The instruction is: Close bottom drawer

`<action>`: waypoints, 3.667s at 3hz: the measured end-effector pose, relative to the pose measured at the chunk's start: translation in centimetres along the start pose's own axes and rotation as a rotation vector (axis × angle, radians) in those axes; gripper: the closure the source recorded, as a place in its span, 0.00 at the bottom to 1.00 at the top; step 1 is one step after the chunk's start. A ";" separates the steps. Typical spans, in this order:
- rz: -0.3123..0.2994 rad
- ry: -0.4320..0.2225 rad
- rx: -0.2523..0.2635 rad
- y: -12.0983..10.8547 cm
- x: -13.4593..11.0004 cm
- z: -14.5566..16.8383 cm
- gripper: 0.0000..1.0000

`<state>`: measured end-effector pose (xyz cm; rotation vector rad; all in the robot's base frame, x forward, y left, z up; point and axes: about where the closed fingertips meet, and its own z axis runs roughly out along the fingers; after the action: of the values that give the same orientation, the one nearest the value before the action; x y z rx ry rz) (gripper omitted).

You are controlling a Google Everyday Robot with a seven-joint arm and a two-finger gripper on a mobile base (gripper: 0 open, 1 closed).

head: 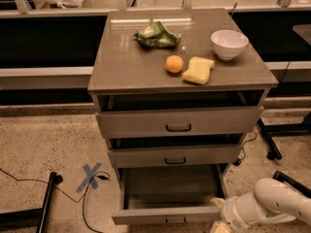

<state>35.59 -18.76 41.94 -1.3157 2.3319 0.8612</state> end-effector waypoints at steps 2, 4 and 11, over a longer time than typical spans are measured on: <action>-0.108 0.026 -0.014 -3.0 1.6 4.9 0.00; -0.250 -0.003 -0.009 -4.7 5.4 11.5 0.00; -0.301 0.009 0.339 -16.9 10.5 18.7 1.00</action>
Offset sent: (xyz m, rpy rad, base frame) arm 0.0233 0.0255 -0.1661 0.0094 -0.1527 0.2667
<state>44.33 -20.15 16.10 -1.4634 2.0923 0.3497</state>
